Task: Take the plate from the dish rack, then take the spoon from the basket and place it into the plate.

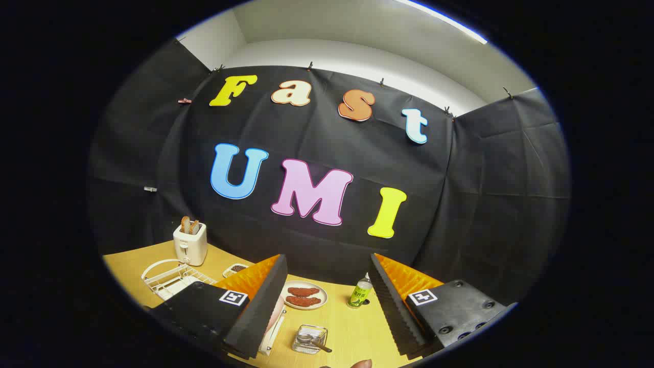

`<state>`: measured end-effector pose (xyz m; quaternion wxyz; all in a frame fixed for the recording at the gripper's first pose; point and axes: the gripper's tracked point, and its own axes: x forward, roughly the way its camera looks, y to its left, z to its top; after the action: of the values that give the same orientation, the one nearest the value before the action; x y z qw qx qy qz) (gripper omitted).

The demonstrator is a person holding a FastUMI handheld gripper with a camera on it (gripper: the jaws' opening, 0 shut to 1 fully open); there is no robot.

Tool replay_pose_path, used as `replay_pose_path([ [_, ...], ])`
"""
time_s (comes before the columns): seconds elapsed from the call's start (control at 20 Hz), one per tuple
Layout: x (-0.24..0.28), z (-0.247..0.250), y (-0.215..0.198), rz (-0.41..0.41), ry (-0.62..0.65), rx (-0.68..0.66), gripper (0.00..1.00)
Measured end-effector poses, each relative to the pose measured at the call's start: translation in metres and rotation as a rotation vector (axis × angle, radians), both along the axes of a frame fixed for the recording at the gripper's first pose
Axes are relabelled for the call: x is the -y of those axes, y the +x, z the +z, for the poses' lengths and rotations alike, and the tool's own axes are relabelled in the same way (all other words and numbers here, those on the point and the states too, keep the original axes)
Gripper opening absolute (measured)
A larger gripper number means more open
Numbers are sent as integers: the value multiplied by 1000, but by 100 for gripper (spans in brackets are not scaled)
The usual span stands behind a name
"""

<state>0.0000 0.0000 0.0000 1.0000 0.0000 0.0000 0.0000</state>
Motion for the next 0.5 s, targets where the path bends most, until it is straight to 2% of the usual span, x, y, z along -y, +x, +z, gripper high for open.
replay_pose_path([
  [0.5,-7,5,-3,19,11,13,98],
])
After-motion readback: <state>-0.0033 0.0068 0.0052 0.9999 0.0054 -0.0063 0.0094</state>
